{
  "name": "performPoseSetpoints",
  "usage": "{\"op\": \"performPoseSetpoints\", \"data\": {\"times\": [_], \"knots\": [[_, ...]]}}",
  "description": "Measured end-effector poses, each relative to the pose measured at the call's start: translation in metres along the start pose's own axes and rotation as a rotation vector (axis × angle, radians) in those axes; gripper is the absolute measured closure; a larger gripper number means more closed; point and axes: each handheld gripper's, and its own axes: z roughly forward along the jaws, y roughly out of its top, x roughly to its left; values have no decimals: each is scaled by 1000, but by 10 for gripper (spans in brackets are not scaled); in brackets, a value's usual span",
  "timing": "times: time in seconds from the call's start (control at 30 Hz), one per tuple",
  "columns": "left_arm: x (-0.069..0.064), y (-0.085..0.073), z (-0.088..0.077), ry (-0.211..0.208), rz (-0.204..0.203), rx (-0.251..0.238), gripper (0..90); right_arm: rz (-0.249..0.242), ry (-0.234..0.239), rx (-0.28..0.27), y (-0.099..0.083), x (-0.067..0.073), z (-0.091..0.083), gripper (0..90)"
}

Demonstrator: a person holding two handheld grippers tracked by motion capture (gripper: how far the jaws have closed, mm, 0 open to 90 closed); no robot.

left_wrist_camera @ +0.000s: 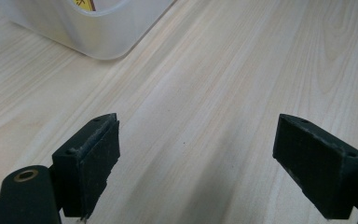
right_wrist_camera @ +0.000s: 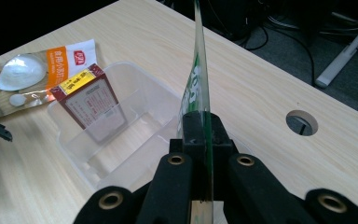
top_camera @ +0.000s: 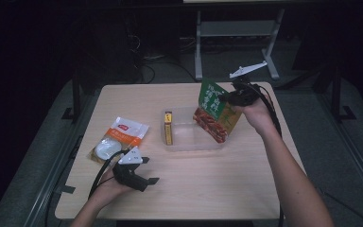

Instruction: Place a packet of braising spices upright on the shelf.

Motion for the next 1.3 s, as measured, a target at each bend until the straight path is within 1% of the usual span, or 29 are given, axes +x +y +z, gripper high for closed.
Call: {"op": "performPoseSetpoints", "data": {"times": [0.1, 0.2, 0.23, 0.27, 0.37, 0.47, 0.57, 0.63, 0.73, 0.83, 0.97, 1.0, 1.03, 1.17, 1.2, 1.23, 1.3], "knots": [[-1, 0, 1, -5, -1, 4, 141, 2, -3, -4, 0, 0, 2, 895], [-2, 0, 2, -7, 7, 7, 141, -6, -5, -3, 1, 1, 3, 887], [-2, 0, 2, -9, 9, 12, 141, -4, -7, -4, 0, 1, 3, 869], [-2, 0, 2, -10, 11, 14, 141, -12, -12, 0, 0, 1, 4, 840], [-2, 0, 3, -15, 7, 15, 141, -14, -20, 16, -1, 0, 6, 783], [-2, 0, 2, -18, 5, 15, 141, -2, -13, 23, -2, -1, 6, 716], [-2, 0, 2, -19, -1, 12, 141, 1, -10, 34, -3, -1, 5, 654], [-2, 0, 1, -21, -2, 16, 141, -19, -15, 32, -5, 0, 4, 597], [-1, 1, 0, -20, -8, 14, 141, -14, -14, 33, -10, -1, 2, 543], [-1, 1, -2, -15, -13, 11, 138, 5, -9, 22, -17, -3, -4, 513], [0, 1, -4, -13, -13, 11, 132, 12, -10, 7, -27, -4, -14, 471], [0, 1, -4, -14, -17, 11, 132, 9, -10, 3, -29, -3, -16, 465], [0, 0, -5, -17, -29, 8, 132, 6, -11, -2, -31, -3, -18, 461], [1, 1, -6, -11, -11, 13, 132, -2, -14, -7, -41, -1, -28, 440], [0, 2, -7, -14, -18, 8, 132, -4, -11, -12, -44, -1, -30, 437], [-1, 2, -7, -16, -15, 9, 133, -1, -14, -18, -47, -1, -31, 431], [-3, 2, -8, -18, -23, 12, 133, -2, -14, -22, -54, 0, -36, 423]]}}
